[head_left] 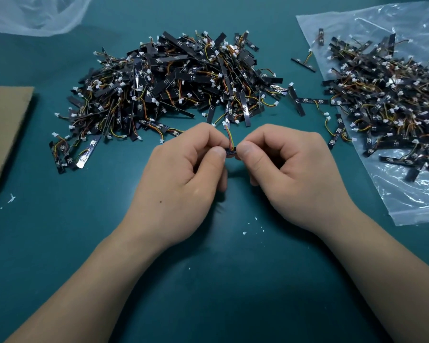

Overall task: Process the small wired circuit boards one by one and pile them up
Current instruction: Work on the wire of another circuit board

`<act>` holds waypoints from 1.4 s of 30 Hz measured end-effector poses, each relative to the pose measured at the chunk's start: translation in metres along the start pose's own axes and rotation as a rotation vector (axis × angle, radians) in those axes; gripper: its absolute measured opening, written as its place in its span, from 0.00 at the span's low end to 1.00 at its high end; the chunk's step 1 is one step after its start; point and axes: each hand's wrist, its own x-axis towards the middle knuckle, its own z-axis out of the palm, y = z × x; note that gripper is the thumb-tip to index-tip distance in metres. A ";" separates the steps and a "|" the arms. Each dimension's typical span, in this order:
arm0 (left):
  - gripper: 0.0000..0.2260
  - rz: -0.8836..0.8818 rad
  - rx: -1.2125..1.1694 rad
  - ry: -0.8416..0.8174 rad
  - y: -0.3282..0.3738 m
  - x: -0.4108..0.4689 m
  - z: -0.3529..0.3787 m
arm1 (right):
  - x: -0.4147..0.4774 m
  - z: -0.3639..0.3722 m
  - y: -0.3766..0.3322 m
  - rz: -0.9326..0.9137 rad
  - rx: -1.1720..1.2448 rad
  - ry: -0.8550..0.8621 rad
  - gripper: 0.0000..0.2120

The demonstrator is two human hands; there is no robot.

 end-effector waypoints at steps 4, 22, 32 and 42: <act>0.07 0.001 0.014 0.000 0.001 -0.001 -0.001 | 0.001 0.000 -0.001 0.009 0.007 0.003 0.10; 0.08 0.045 -0.080 -0.040 0.006 -0.007 -0.004 | -0.001 -0.008 -0.002 -0.046 0.144 -0.098 0.16; 0.07 0.078 0.118 0.200 0.007 -0.007 -0.001 | -0.001 -0.005 -0.001 -0.053 0.107 -0.084 0.16; 0.18 -0.095 0.655 0.211 -0.002 -0.002 -0.006 | 0.006 -0.007 0.008 0.048 0.477 0.341 0.11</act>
